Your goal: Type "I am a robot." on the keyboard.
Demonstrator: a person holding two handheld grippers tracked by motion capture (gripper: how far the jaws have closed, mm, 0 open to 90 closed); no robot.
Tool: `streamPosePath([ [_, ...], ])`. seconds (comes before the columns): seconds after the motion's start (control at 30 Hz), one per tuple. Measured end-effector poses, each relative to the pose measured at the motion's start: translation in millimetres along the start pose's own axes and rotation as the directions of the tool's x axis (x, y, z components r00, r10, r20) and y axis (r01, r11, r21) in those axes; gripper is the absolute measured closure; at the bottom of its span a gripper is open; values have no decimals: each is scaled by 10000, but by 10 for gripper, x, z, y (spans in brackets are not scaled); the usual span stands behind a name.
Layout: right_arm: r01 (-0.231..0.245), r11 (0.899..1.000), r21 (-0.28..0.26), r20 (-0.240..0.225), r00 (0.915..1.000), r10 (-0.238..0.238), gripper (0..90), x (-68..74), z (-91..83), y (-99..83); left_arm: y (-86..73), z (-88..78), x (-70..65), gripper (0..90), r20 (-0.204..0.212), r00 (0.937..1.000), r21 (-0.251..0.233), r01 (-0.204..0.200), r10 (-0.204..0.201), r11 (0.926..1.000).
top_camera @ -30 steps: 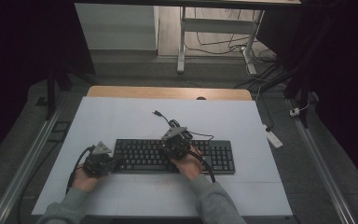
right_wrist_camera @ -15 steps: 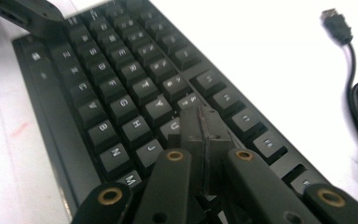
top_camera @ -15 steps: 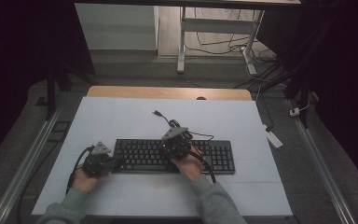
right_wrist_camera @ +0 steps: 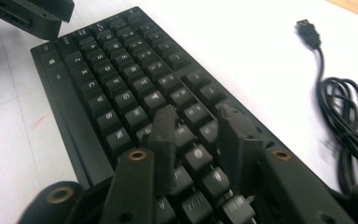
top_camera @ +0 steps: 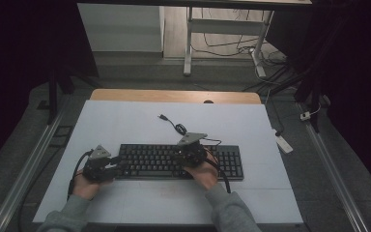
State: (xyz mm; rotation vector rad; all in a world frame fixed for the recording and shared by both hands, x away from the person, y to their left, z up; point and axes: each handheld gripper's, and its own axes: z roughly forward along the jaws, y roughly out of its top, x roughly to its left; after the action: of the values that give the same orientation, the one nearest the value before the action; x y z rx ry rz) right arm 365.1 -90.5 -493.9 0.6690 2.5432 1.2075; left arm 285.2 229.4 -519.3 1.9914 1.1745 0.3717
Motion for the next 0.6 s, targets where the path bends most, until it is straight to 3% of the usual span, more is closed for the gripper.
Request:
streamPosePath([
  [0.17, -184, 9995, -244, 206, 9996, 189, 602, -54, -168, -118, 8, 0, 2, 475, -104, 9999, -52, 93, -93, 9999],
  [0.6, -601, 9958, -695, 697, 9955, 650, 561, -167, -621, -471, 29, 26, 7, 410, -117, 9998, 27, 161, -161, 9999],
])
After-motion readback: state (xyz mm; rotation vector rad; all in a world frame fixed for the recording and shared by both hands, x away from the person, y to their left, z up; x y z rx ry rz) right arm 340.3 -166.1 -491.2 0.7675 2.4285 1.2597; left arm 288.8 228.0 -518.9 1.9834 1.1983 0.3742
